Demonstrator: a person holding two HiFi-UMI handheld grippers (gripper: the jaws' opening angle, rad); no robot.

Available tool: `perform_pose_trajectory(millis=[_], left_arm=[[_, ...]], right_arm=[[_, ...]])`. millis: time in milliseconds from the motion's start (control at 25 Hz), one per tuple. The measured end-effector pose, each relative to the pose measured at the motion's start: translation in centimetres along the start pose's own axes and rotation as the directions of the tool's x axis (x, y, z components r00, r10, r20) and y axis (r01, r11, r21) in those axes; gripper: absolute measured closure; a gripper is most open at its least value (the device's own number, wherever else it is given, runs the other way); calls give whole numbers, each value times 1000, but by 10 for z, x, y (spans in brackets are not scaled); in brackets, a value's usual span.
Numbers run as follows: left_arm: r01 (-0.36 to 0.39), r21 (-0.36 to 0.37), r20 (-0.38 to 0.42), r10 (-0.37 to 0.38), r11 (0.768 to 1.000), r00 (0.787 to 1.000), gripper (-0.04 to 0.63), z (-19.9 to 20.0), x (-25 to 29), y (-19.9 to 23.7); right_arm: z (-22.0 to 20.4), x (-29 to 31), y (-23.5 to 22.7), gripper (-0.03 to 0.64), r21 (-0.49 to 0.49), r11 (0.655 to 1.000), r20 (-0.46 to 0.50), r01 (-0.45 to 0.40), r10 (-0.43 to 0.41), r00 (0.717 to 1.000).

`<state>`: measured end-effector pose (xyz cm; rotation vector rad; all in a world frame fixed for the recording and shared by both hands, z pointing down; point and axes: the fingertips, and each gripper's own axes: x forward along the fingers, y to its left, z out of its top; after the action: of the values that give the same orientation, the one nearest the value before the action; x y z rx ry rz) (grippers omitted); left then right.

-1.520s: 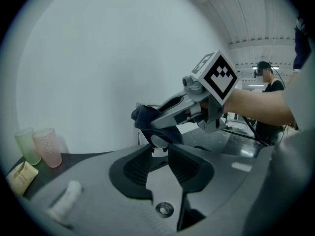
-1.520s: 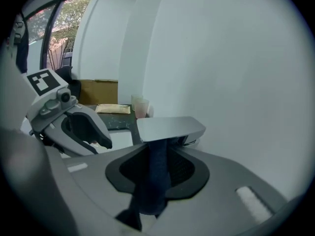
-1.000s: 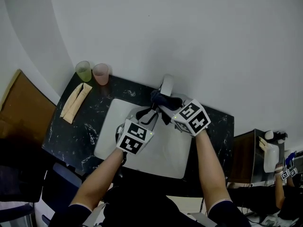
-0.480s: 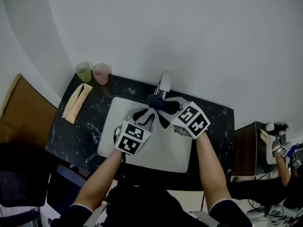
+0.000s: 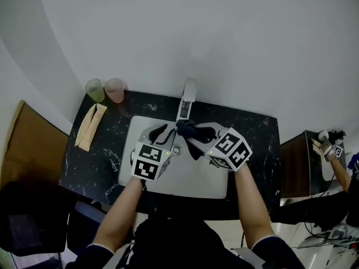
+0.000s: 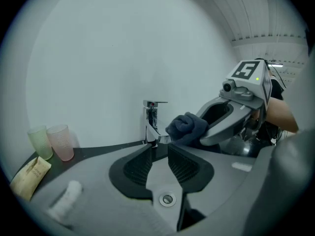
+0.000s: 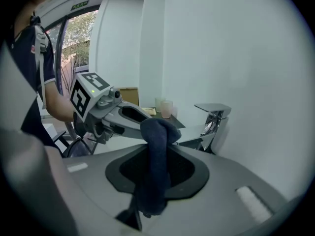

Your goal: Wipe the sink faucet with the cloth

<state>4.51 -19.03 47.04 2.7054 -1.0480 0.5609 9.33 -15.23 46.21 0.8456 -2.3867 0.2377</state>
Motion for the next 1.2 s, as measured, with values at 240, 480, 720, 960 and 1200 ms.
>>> perform_pose_trajectory(millis=[240, 480, 720, 960, 1200], left_arm=[[-16, 2, 61, 16, 1000, 998, 488, 26, 5, -8], [-23, 33, 35, 21, 999, 999, 462, 31, 21, -14], [-14, 33, 11, 14, 999, 1000, 462, 28, 30, -14], [-16, 20, 25, 16, 1000, 1000, 463, 28, 30, -15], [-12, 20, 18, 12, 1000, 1000, 465, 27, 29, -14]], right_arm=[[-9, -21, -26, 515, 93, 989, 70, 112, -119, 990], [-27, -14, -70, 515, 134, 969, 32, 209, -215, 976], [-52, 19, -106, 515, 130, 965, -74, 229, -221, 972], [-66, 54, -123, 515, 45, 984, -213, 175, -161, 964], [-78, 82, -130, 515, -31, 994, -340, 102, -107, 934]])
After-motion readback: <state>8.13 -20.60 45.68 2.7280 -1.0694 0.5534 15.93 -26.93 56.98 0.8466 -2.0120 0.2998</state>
